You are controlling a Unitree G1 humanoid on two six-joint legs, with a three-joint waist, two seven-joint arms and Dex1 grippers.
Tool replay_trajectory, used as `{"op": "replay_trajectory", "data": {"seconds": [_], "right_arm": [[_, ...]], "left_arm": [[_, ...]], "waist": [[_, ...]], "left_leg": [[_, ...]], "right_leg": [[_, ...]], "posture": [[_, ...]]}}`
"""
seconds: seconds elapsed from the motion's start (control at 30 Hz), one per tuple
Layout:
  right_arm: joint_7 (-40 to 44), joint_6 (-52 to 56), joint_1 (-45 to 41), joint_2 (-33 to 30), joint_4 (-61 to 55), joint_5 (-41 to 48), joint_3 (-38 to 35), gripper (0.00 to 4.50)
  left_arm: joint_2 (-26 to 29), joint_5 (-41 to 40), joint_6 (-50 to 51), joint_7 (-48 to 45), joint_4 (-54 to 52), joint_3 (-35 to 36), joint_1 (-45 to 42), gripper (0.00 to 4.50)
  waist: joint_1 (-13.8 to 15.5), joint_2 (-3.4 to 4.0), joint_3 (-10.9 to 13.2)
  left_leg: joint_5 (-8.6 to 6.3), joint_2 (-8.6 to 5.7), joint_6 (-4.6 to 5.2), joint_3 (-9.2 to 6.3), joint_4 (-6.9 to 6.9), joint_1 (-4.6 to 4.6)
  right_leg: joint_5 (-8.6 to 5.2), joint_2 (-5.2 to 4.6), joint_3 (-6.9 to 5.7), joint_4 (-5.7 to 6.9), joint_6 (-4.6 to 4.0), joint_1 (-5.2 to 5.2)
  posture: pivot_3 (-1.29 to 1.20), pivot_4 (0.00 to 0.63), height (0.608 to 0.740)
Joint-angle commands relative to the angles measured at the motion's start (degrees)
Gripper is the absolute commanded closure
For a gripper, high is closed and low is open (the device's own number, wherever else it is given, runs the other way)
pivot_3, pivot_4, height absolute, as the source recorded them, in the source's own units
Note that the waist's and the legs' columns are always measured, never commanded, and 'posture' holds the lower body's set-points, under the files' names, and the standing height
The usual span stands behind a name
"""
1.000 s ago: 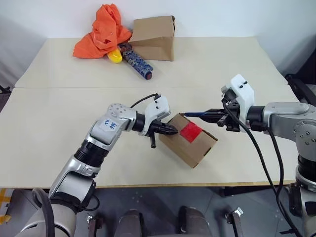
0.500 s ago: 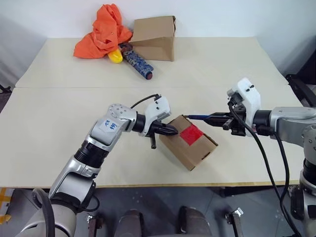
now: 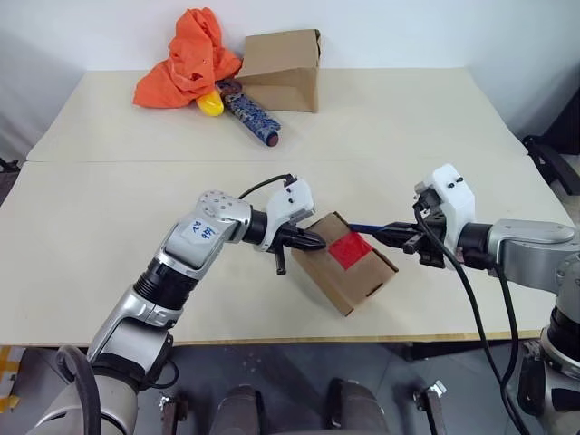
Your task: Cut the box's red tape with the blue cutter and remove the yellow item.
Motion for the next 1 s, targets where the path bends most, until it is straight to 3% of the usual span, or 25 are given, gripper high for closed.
{"op": "replay_trajectory", "data": {"seconds": [0.03,0.33,0.63,1.0], "right_arm": [[-3.4,0.3,-1.5,-3.5,0.4,5.8,0.0,4.35],[-12.0,0.3,-5.7,-13.4,9.1,21.1,4.7,4.35],[-20.7,-1.2,-4.8,-14.9,12.7,29.8,7.5,4.35],[-29.2,-11.4,-2.9,-23.8,12.7,45.6,15.5,4.35]], "left_arm": [[0.2,4.0,3.7,0.7,3.0,-5.1,0.5,4.48],[-0.6,7.9,7.4,1.7,6.5,-9.9,-2.5,4.48],[-2.0,8.0,8.1,3.3,8.0,-9.4,-2.8,4.48],[-3.5,8.3,8.5,5.1,10.0,-8.6,-3.5,4.48]], "waist": [[0.1,-0.01,0.0],[0.3,-0.12,-0.1],[0.6,-0.76,-0.6],[0.8,-0.84,-0.8]], "left_leg": [[0.00,0.00,0.01,0.00,0.00,-0.01],[-0.01,0.00,0.08,-0.02,0.12,0.05],[-0.04,-0.01,0.14,-0.12,0.22,0.12],[-0.12,0.00,0.29,-0.23,0.43,0.20]], "right_leg": [[0.00,0.00,0.01,-0.02,0.00,0.00],[0.01,-0.01,0.03,-0.12,-0.03,0.18],[0.02,-0.01,-0.02,-0.22,-0.03,0.42],[0.08,-0.01,-0.08,-0.32,-0.08,0.70]], "posture": [[0.00,0.150,0.740],[0.00,0.150,0.740],[0.00,0.150,0.740],[0.00,0.150,0.740]]}}
